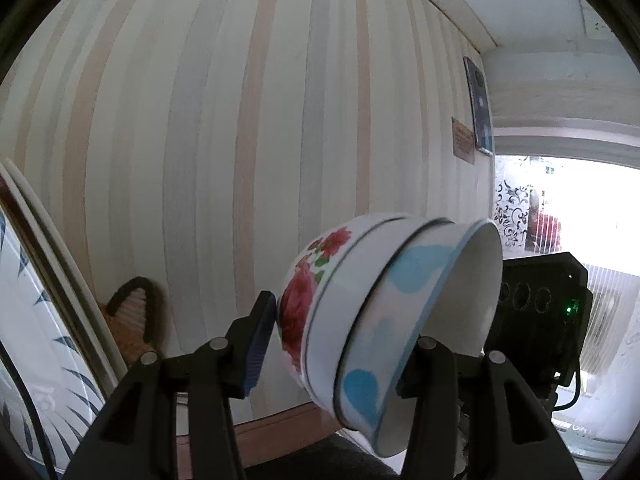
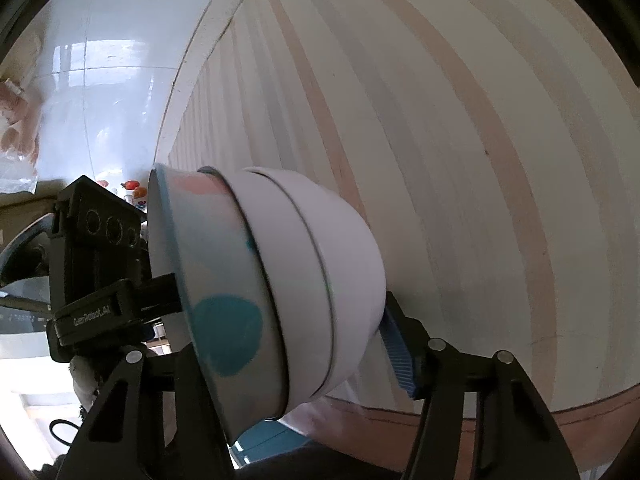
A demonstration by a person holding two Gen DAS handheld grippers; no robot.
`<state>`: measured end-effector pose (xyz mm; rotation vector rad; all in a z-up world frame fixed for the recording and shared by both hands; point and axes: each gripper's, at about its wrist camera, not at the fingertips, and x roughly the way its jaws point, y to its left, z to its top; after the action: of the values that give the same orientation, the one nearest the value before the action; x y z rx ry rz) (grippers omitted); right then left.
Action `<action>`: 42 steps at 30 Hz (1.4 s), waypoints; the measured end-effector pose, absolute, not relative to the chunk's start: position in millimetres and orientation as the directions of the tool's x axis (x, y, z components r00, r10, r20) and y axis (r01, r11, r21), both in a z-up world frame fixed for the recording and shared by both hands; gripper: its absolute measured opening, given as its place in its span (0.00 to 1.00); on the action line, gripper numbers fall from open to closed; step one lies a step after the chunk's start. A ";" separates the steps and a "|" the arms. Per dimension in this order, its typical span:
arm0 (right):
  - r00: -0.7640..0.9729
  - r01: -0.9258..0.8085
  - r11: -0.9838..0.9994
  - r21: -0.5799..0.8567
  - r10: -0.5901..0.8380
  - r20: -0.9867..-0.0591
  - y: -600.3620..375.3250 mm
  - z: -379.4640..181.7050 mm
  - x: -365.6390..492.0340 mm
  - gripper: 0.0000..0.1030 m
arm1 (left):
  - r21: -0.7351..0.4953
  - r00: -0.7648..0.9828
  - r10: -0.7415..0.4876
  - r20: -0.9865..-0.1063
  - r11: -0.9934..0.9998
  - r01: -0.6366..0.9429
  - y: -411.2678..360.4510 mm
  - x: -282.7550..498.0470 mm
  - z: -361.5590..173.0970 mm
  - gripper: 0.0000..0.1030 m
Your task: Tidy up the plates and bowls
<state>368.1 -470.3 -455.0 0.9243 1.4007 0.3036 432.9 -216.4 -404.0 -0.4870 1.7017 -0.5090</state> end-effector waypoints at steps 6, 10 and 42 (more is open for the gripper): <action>0.205 0.304 0.650 0.696 0.669 -0.715 -462.4 -447.3 373.6 0.59 | -0.578 -0.164 -0.576 -0.801 0.815 -0.035 -221.6 435.1 -402.4 0.43; 0.205 0.268 0.684 0.679 0.648 -0.733 -456.9 -443.6 375.6 0.59 | -0.580 -0.154 -0.579 -0.801 0.813 -0.043 -224.4 435.3 -404.2 0.43; 0.156 0.048 0.724 0.688 0.675 -0.721 -307.9 -395.4 425.6 0.59 | -0.580 0.028 -0.582 -0.813 0.803 -0.136 -74.2 433.8 -348.2 0.44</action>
<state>425.6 -307.9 -395.4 0.6605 1.3581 0.4985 433.8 -74.2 -348.2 -0.5984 1.5274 -0.3781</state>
